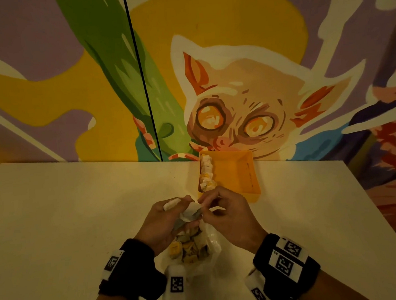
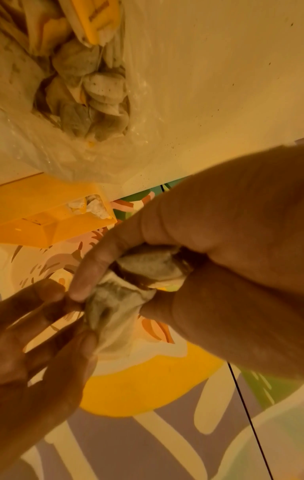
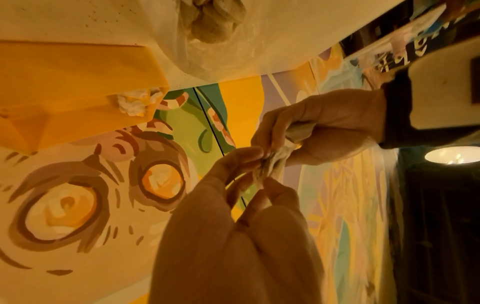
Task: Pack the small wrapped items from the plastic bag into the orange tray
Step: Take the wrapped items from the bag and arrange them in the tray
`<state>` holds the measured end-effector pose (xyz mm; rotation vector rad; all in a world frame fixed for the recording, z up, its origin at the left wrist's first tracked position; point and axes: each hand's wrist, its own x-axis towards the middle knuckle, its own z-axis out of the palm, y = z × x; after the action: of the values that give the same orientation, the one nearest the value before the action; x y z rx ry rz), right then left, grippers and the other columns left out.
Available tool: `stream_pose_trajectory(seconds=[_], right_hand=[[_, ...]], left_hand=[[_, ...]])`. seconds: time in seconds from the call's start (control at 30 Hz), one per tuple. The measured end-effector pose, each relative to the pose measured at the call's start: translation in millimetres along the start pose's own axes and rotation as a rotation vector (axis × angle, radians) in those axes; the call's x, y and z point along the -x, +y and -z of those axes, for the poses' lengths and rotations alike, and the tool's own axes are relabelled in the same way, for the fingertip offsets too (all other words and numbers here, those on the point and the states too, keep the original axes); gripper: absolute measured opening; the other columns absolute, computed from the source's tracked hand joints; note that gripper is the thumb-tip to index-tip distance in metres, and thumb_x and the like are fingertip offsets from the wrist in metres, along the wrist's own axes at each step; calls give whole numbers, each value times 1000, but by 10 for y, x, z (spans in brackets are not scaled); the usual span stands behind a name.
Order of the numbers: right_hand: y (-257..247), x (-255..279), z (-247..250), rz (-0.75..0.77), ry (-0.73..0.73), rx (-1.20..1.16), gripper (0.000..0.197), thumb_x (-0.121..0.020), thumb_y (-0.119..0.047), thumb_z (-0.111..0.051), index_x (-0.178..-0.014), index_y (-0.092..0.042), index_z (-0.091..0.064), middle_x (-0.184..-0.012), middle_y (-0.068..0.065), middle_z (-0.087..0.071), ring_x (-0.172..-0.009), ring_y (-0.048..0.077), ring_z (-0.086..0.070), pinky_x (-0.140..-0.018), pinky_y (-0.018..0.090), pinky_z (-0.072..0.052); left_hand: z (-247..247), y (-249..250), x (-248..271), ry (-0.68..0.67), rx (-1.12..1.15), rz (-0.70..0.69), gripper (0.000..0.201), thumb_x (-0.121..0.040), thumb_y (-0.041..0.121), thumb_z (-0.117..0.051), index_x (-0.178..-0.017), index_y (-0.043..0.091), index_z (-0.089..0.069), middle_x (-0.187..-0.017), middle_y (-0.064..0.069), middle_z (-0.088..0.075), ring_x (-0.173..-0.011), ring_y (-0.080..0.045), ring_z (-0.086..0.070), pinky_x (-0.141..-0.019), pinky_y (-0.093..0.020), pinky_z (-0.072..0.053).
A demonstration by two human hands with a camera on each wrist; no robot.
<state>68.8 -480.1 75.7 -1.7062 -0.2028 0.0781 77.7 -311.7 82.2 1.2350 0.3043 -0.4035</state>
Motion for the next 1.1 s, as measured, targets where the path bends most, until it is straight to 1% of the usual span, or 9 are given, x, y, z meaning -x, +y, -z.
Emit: stream_pose_trajectory(seconds=[0.1, 0.2, 0.33, 0.43, 0.6, 0.77, 0.93, 1.03, 1.1], right_hand=[[26, -40, 10, -52, 79, -92, 18, -84, 2, -67, -82, -14, -59, -89, 5, -66, -78, 26, -68, -66, 38, -59], [24, -74, 60, -75, 150, -133, 12, -86, 0, -67, -84, -8, -58, -88, 10, -66, -73, 28, -69, -63, 34, -58], [-59, -102, 102, -129, 110, -87, 15, -87, -7, -68, -98, -13, -59, -97, 8, -65, -79, 25, -69, -62, 31, -58], [-95, -125, 122, -216, 1, -37, 29, -87, -17, -69, -114, -17, -60, -109, 8, -62, -82, 24, -70, -64, 30, -58], [-96, -140, 178, -167, 45, 12, 8, -85, -10, -71, -92, -12, -67, -94, 9, -68, -73, 19, -69, -61, 23, -56], [-84, -137, 174, -240, 69, -99, 14, -85, -8, -71, -93, -8, -59, -97, 17, -67, -72, 25, -71, -67, 35, -60], [-20, -90, 190, -220, -38, 164, 34, -83, -17, -74, -110, -30, -59, -99, -1, -65, -79, 16, -67, -61, 20, -54], [-22, -109, 189, -112, -25, 278, 23, -82, -23, -75, -102, -31, -66, -94, -14, -67, -82, 7, -64, -67, 18, -53], [-26, -129, 190, -88, 22, 288, 14, -83, -21, -75, -92, -29, -68, -87, -14, -69, -76, 4, -63, -65, 16, -50]], left_hand=[[-11, 2, -5, -43, -31, 16, 32, -93, 27, -58, -100, 0, -72, -101, -19, -73, -91, -33, -71, -73, -37, -60], [-12, -2, 14, -115, -18, 7, 35, -88, 27, -62, -108, -1, -70, -106, -21, -71, -98, -38, -68, -78, -39, -59], [-45, -4, 37, -140, -154, -125, 21, -83, 8, -71, -103, 2, -72, -94, -19, -73, -84, -29, -71, -70, -28, -56], [-67, 14, 13, -162, -213, -175, 17, -85, 7, -69, -102, 3, -73, -92, -19, -73, -84, -28, -71, -71, -28, -56], [-138, 52, 6, -128, -193, -191, 24, -84, 1, -68, -107, 10, -70, -90, -15, -75, -80, -30, -73, -68, -31, -60], [-112, 60, -65, 16, -192, -291, 21, -82, 0, -71, -102, 6, -70, -82, -14, -74, -70, -28, -71, -62, -32, -58], [-114, 72, -128, 25, -418, -413, 12, -82, 2, -73, -88, 12, -72, -76, -2, -70, -63, -15, -64, -55, -28, -54], [-136, 87, -133, 4, -500, -443, 13, -82, 3, -73, -85, 15, -73, -82, -1, -70, -65, -9, -64, -54, -23, -52], [-150, 87, -130, 15, -425, -424, 10, -82, 4, -74, -87, 13, -73, -82, -4, -70, -65, -13, -65, -55, -25, -53]])
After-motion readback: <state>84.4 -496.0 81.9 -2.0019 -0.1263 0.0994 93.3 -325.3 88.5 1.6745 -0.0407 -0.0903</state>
